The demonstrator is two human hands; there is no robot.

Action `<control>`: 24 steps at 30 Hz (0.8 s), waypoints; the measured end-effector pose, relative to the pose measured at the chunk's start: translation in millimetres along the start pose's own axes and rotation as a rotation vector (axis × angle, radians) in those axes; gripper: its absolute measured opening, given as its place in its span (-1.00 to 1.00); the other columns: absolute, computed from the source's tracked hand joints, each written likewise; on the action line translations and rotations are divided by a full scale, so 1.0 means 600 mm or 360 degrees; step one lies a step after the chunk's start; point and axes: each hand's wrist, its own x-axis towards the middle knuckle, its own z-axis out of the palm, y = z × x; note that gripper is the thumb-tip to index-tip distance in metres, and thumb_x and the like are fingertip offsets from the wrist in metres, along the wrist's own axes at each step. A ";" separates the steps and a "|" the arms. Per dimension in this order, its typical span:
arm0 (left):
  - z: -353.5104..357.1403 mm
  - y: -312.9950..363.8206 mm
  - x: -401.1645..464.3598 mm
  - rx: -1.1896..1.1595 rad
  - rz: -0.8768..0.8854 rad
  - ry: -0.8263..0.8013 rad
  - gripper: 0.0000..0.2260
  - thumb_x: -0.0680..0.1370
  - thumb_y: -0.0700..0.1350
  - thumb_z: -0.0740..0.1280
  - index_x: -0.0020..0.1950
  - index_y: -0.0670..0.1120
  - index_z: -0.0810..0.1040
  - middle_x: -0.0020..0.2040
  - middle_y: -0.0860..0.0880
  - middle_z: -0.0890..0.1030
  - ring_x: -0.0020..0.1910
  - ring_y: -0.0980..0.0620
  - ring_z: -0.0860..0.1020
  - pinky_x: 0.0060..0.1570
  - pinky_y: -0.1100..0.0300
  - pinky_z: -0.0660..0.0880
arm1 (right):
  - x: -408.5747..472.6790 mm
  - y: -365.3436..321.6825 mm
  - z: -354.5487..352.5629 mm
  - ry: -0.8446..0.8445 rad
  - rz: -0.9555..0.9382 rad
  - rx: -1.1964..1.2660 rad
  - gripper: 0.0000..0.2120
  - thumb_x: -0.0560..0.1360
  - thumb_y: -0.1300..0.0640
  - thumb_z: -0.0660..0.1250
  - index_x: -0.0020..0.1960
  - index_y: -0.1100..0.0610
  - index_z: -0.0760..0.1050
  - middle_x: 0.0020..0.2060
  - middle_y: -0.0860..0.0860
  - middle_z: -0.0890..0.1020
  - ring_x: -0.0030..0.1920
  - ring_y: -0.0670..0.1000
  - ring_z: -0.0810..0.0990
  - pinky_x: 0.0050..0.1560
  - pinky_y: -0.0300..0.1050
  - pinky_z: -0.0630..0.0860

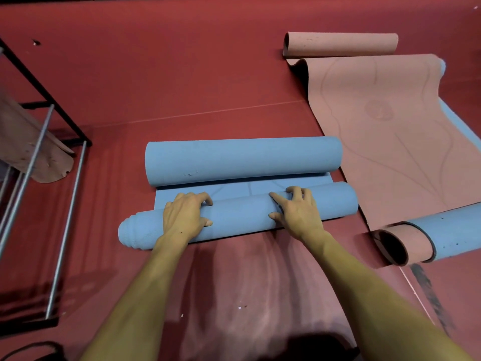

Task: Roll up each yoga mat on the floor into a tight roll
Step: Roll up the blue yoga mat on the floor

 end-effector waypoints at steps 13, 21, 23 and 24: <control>0.008 0.014 0.002 0.0080 -0.0128 0.0150 -0.70 0.59 0.03 0.43 0.32 0.20 0.63 0.28 0.06 0.55 0.28 -0.08 0.43 0.25 0.00 0.35 | 0.019 -0.001 0.014 0.0082 -0.0111 -0.0036 -0.54 0.65 -0.14 0.23 0.50 -0.01 0.44 0.38 0.15 0.50 0.37 0.25 0.42 0.43 0.19 0.34; 0.038 0.011 0.005 0.0260 -0.0009 0.0015 -0.22 0.42 0.35 0.41 0.58 0.11 0.35 0.54 0.01 0.39 0.51 -0.10 0.32 0.51 -0.08 0.20 | 0.044 0.006 0.023 -0.0158 -0.0161 -0.0181 -0.06 0.36 -0.31 0.47 0.60 -0.04 0.17 0.57 0.08 0.29 0.57 0.25 0.17 0.58 0.26 0.07; 0.063 0.006 0.007 0.0342 -0.0007 -0.0043 -0.01 0.36 0.36 0.51 0.66 0.07 0.16 0.62 -0.03 0.25 0.61 -0.13 0.16 0.61 -0.16 -0.02 | 0.056 0.007 0.025 -0.0172 -0.0180 -0.0236 0.01 0.35 -0.23 0.57 0.63 -0.04 0.11 0.59 0.08 0.25 0.59 0.26 0.15 0.59 0.27 0.05; 0.074 0.005 0.008 0.0405 -0.0010 -0.0043 0.05 0.33 0.34 0.56 0.66 0.05 0.10 0.63 -0.04 0.22 0.62 -0.15 0.12 0.60 -0.18 -0.08 | 0.062 0.005 0.024 -0.0166 -0.0180 -0.0259 0.02 0.35 -0.19 0.59 0.63 -0.04 0.11 0.58 0.08 0.26 0.58 0.26 0.17 0.59 0.27 0.06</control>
